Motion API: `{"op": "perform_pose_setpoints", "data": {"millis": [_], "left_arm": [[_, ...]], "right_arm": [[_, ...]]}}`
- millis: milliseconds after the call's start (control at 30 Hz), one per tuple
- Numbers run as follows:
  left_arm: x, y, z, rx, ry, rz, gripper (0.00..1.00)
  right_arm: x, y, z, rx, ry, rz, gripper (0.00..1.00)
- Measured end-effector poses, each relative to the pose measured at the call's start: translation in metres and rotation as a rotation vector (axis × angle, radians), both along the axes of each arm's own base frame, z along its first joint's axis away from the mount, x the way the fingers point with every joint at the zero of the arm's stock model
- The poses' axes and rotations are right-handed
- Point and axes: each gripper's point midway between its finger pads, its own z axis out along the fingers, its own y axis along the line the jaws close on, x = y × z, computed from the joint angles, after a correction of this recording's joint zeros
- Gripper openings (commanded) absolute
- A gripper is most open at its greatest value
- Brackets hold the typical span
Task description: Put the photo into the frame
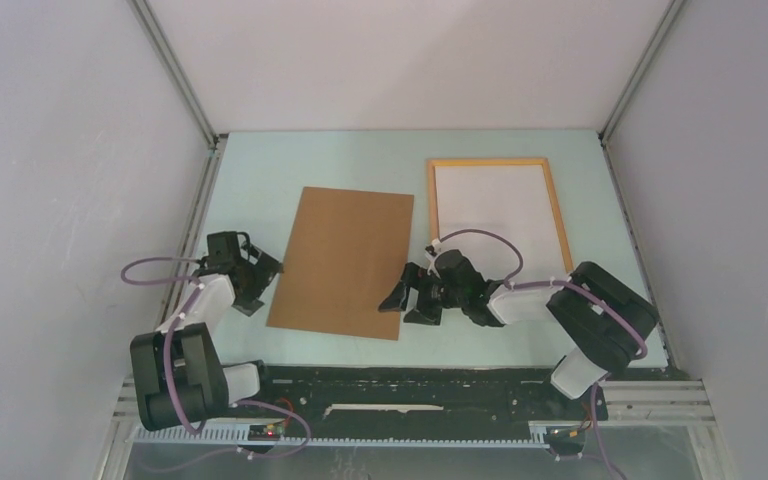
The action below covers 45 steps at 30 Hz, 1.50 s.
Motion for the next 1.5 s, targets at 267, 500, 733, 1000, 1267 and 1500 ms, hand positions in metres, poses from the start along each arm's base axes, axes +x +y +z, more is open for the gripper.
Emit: {"op": "perform_pose_setpoints", "data": {"millis": [267,500,733,1000,1267,1500], "left_arm": [[0.017,-0.019,0.005,-0.108,-0.075,-0.057,1.00],[0.017,-0.027,0.014,-0.139,-0.160,-0.112,0.98],[0.017,-0.044,0.059,-0.160,-0.342,-0.220,0.98],[0.012,-0.075,0.130,-0.152,-0.585,-0.364,0.98],[-0.003,-0.120,0.200,-0.216,-0.782,-0.489,0.98],[-0.026,-0.152,0.241,-0.367,-0.858,-0.541,0.99]], "right_arm": [[0.006,0.015,-0.001,0.059,0.038,-0.002,0.94],[0.007,0.015,0.000,0.062,0.044,-0.005,0.94],[0.006,0.007,-0.001,0.002,0.040,-0.009,0.94],[0.008,0.002,-0.002,-0.051,0.032,-0.023,0.93],[0.010,-0.005,-0.004,-0.101,0.013,-0.033,0.94],[0.009,-0.004,-0.002,-0.112,-0.028,-0.005,0.97]]}}
